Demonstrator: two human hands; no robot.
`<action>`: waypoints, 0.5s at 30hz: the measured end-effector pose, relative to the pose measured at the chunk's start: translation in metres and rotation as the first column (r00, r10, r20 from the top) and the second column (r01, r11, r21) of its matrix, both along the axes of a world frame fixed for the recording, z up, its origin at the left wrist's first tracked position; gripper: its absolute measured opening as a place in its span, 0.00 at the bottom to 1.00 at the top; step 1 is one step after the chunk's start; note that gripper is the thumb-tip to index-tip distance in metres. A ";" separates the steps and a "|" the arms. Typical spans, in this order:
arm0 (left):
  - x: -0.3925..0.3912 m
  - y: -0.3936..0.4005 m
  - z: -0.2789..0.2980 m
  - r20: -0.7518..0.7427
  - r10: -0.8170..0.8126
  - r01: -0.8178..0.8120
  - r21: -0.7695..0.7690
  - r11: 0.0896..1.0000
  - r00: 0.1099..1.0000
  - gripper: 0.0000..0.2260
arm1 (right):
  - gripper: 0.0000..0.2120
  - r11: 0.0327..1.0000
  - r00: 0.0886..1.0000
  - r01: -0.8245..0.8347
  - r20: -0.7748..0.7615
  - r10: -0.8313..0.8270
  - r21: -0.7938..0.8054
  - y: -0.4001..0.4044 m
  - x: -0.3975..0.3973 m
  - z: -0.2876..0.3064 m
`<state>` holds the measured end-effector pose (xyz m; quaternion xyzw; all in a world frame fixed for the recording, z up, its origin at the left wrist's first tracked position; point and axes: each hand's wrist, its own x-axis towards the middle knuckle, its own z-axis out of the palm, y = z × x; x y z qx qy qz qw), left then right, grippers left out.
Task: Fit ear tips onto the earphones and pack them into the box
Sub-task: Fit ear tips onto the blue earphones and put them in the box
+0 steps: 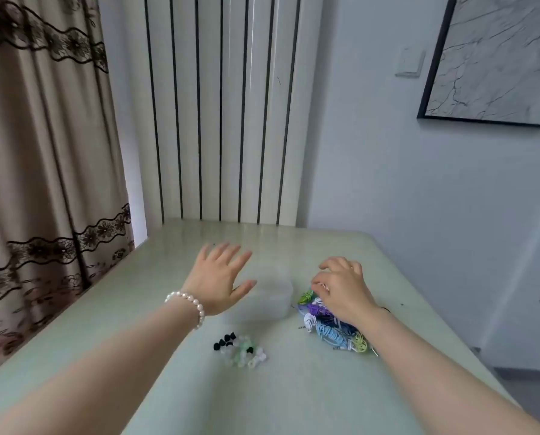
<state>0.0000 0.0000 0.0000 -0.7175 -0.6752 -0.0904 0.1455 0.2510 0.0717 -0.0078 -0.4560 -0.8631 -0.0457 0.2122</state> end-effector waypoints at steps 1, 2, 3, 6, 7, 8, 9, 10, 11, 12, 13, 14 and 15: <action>0.001 -0.005 -0.003 -0.011 -0.032 0.033 0.015 0.999 0.999 0.33 | 0.11 1.000 1.000 -0.004 -0.011 0.004 -0.011 -0.005 0.002 -0.004; 0.001 -0.008 -0.007 -0.012 -0.085 0.085 0.049 0.995 0.996 0.30 | 0.10 1.000 1.000 -0.015 -0.017 0.015 -0.016 -0.010 0.003 -0.005; 0.000 -0.010 -0.017 -0.027 -0.134 0.136 0.106 0.985 0.991 0.27 | 0.11 1.000 1.000 -0.015 0.000 0.015 -0.024 -0.016 0.004 -0.008; 0.003 -0.016 -0.035 -0.008 -0.222 0.218 0.219 0.951 0.975 0.18 | 0.17 0.999 0.998 0.000 0.070 0.003 -0.040 -0.031 0.009 -0.011; 0.005 -0.018 -0.038 0.016 -0.246 0.235 0.238 0.942 0.969 0.17 | 0.19 0.999 0.991 0.024 0.133 -0.019 -0.038 -0.035 0.013 -0.011; 0.007 -0.020 -0.039 0.035 -0.263 0.247 0.243 0.938 0.964 0.16 | 0.21 0.999 0.978 0.044 0.204 -0.043 0.000 -0.035 0.017 -0.013; 0.008 -0.021 -0.042 0.067 -0.290 0.266 0.245 0.933 0.955 0.15 | 0.21 0.997 0.961 0.080 0.266 -0.079 0.007 -0.036 0.019 -0.015; 0.008 -0.021 -0.044 0.109 -0.304 0.272 0.241 0.932 0.946 0.15 | 0.20 0.994 0.944 0.109 0.313 -0.107 0.012 -0.036 0.021 -0.018; 0.008 -0.020 -0.046 0.157 -0.313 0.271 0.237 0.933 0.937 0.15 | 0.18 0.991 0.936 0.131 0.329 -0.125 0.004 -0.034 0.022 -0.021; 0.010 -0.021 -0.045 0.201 -0.311 0.265 0.229 0.937 0.929 0.16 | 0.15 0.990 0.935 0.143 0.328 -0.132 -0.010 -0.032 0.022 -0.022; 0.011 -0.021 -0.045 0.236 -0.315 0.262 0.232 0.937 0.919 0.16 | 0.12 0.987 0.941 0.155 0.309 -0.137 -0.035 -0.030 0.023 -0.022; 0.012 -0.021 -0.044 0.272 -0.316 0.257 0.232 0.938 0.909 0.17 | 0.10 0.985 0.952 0.162 0.271 -0.140 -0.058 -0.028 0.023 -0.020; 0.013 -0.021 -0.042 0.310 -0.317 0.251 0.233 0.939 0.897 0.18 | 0.07 0.981 0.966 0.171 0.209 -0.149 -0.088 -0.025 0.022 -0.017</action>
